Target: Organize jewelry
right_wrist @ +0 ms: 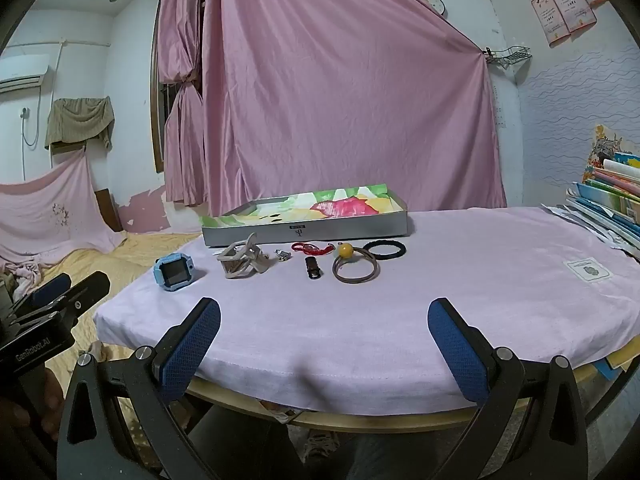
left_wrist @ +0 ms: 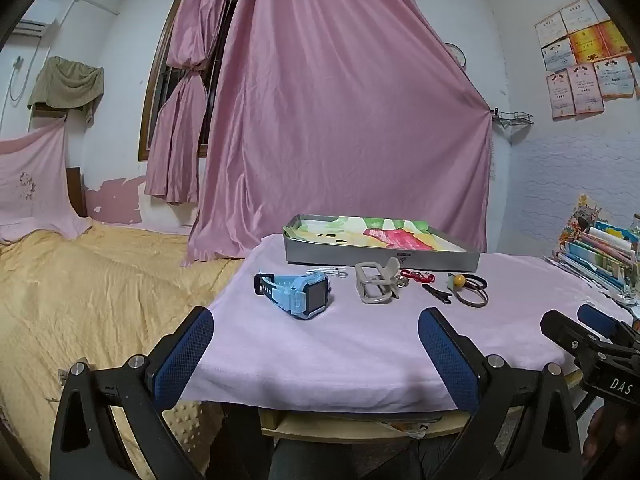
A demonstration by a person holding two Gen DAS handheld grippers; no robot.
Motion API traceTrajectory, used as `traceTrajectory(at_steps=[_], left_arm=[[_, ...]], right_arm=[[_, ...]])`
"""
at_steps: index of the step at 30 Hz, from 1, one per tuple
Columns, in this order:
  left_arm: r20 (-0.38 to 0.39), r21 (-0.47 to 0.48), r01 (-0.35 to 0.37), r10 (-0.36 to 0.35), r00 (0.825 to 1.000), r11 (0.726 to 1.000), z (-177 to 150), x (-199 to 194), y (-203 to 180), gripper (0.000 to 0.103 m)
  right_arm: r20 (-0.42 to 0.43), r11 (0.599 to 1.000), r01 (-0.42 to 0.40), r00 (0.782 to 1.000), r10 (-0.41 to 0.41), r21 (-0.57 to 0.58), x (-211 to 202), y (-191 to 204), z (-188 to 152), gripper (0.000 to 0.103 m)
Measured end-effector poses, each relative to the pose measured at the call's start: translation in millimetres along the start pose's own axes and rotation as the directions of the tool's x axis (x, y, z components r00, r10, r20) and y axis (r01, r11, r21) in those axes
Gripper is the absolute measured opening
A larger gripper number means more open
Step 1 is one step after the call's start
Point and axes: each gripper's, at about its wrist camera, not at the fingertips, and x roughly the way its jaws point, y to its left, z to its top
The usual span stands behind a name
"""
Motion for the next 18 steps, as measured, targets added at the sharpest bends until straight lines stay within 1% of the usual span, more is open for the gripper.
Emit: traceTrajectory(at_steps=[18], left_arm=[[0.002, -0.001, 0.005, -0.005, 1.000, 1.000, 1.3, -0.4, -1.7, 0.103]], right_arm=[[-0.002, 1.000, 0.000, 1.000, 0.000, 0.002, 0.3, 0.0, -0.1, 0.102]])
